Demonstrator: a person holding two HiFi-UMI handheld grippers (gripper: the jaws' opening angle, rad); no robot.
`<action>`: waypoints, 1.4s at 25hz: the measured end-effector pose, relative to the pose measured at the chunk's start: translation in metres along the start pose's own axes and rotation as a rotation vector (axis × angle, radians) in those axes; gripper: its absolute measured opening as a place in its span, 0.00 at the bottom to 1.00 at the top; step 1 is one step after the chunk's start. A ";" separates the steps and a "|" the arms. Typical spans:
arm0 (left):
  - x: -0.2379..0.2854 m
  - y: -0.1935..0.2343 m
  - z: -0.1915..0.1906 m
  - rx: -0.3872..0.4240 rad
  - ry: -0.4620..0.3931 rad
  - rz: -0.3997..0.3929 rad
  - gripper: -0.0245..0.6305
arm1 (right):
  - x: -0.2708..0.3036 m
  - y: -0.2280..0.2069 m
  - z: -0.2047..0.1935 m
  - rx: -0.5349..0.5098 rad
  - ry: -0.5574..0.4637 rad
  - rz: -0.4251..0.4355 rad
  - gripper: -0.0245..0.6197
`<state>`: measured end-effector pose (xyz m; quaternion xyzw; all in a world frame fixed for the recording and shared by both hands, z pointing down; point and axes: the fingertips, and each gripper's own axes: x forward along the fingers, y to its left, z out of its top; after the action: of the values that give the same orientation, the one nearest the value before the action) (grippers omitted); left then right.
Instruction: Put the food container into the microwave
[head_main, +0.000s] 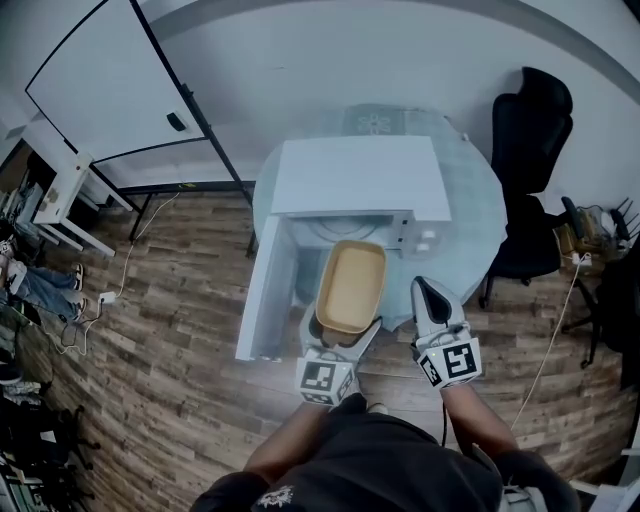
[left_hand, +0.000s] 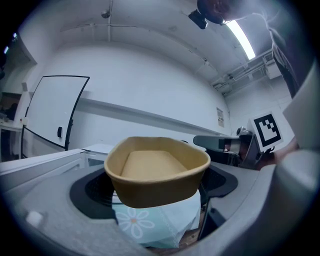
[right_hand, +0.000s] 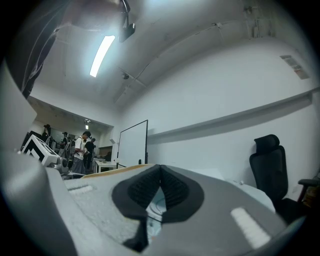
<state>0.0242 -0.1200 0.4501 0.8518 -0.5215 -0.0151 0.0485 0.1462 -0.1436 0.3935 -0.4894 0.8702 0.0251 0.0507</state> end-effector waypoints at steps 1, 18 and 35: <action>0.003 0.006 -0.003 -0.002 0.006 0.004 0.84 | 0.007 0.000 -0.003 -0.004 0.005 0.005 0.04; 0.027 0.072 -0.046 -0.028 0.063 -0.009 0.84 | 0.087 0.022 -0.052 -0.034 0.107 0.032 0.04; 0.061 0.114 -0.100 -0.117 0.150 0.106 0.84 | 0.118 0.007 -0.105 -0.001 0.192 0.090 0.04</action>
<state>-0.0415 -0.2191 0.5620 0.8174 -0.5591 0.0207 0.1375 0.0727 -0.2501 0.4848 -0.4501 0.8921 -0.0191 -0.0343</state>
